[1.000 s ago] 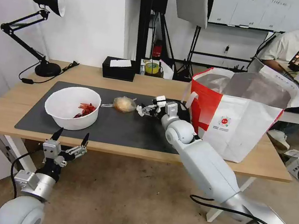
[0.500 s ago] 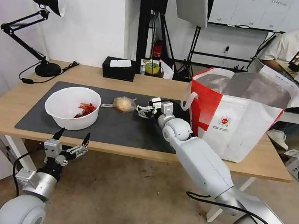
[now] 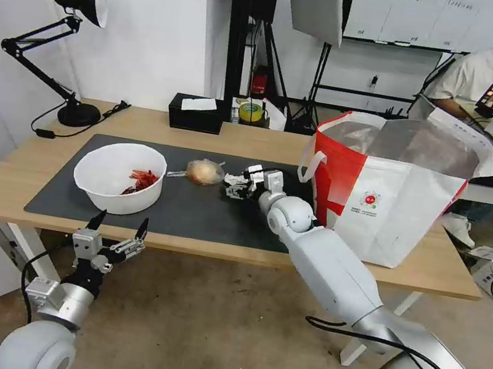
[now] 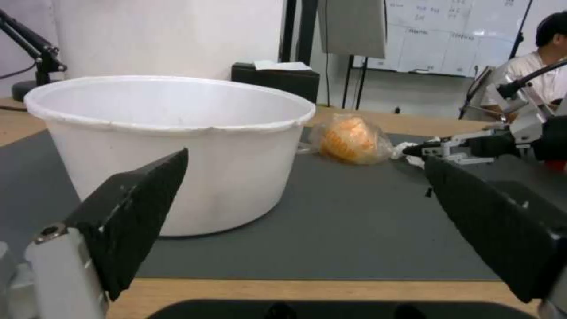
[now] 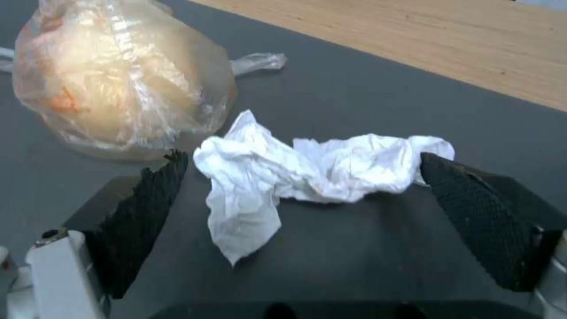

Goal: Pick up the trash from the table and place it into the takeout bag.

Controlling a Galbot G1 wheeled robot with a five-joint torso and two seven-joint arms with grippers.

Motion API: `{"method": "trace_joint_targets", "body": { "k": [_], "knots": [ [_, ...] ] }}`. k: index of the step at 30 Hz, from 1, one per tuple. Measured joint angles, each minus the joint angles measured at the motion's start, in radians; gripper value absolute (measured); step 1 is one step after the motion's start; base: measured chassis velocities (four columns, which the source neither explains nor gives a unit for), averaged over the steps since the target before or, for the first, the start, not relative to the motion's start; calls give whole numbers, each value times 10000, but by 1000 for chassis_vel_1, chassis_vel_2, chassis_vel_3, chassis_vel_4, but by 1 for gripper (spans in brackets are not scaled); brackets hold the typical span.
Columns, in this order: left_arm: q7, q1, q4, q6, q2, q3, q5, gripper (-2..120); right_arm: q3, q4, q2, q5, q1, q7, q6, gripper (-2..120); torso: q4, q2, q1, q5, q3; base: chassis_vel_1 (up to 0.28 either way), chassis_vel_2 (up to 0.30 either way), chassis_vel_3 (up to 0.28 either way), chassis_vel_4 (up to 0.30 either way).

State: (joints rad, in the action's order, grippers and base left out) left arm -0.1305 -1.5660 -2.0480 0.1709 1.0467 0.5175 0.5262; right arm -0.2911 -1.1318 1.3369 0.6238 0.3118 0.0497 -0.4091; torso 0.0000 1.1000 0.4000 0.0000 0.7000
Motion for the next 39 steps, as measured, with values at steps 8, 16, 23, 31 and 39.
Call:
{"method": "trace_joint_targets", "body": {
  "k": [8, 16, 23, 31, 39],
  "knots": [
    [-1, -12, -4, 19, 32, 2, -4, 100, -9, 190, 146, -150, -78, -45, 1, 100, 1, 0, 0, 0, 0, 0, 0, 0, 0],
    [-3, -21, -29, 28, 31, 10, 29, 100, -7, 415, 249, -281, -80, -112, 3, 100, 0, 0, 0, 0, 0, 0, 0, 0, 0],
    [-11, -59, -54, 28, 82, -6, 42, 100, -47, 494, 259, -316, -165, -174, 12, 78, 0, 0, 0, 0, 0, 0, 0, 0, 0],
    [-13, -168, -109, 105, 160, -6, 3, 100, -69, 436, 159, -316, -106, -190, 14, 48, 0, 0, 0, 0, 0, 0, 0, 0, 0],
    [-14, -181, -159, 173, 143, -50, -6, 100, -80, 279, 42, -280, -88, -194, 4, 25, 0, 0, 0, 0, 0, 0, 0, 0, 0]
  ]
}}
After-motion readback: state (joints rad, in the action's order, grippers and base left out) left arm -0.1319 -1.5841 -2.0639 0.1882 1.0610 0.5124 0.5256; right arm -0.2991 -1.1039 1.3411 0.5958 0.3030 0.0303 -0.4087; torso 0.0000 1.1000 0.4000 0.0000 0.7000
